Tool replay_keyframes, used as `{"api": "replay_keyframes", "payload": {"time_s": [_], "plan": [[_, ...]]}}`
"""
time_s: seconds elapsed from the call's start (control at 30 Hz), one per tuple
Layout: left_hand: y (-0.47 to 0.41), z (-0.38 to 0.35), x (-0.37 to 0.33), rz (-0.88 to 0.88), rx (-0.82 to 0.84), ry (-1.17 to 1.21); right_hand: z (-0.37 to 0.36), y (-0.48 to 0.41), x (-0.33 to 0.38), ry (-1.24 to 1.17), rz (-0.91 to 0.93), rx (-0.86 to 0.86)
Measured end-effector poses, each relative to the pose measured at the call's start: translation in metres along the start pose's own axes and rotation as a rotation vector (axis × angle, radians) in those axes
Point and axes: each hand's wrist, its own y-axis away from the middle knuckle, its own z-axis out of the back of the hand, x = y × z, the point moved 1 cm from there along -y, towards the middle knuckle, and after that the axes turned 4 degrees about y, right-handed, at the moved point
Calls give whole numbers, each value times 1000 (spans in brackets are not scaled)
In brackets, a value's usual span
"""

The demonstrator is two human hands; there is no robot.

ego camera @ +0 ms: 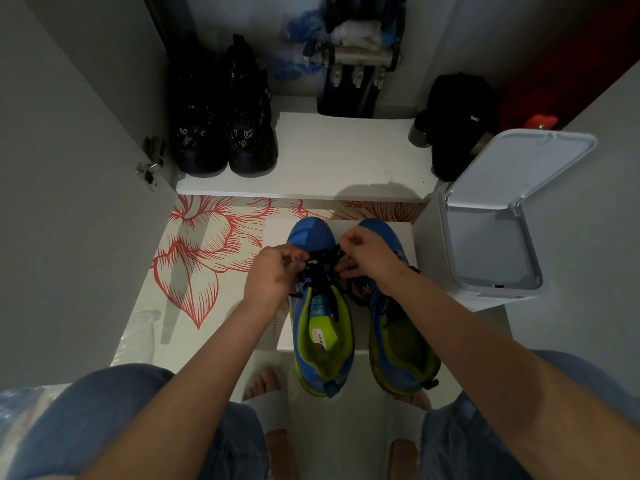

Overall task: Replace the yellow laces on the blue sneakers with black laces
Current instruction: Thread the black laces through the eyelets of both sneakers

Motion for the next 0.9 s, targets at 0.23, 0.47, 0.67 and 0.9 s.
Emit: {"api": "replay_keyframes", "payload": {"time_s": [0.23, 0.47, 0.67, 0.9], "plan": [[-6, -4, 1, -3, 52, -49, -1, 0, 4, -93, -112, -41], [-10, -10, 3, 97, -39, -197, 2, -1, 5, -45, -97, -54], [-13, -6, 10, 501, -15, 422, 3, -2, 5, 59, -54, -60], [-3, 1, -13, 585, 68, 696, 1, -6, 0, 293, 47, -43]]}}
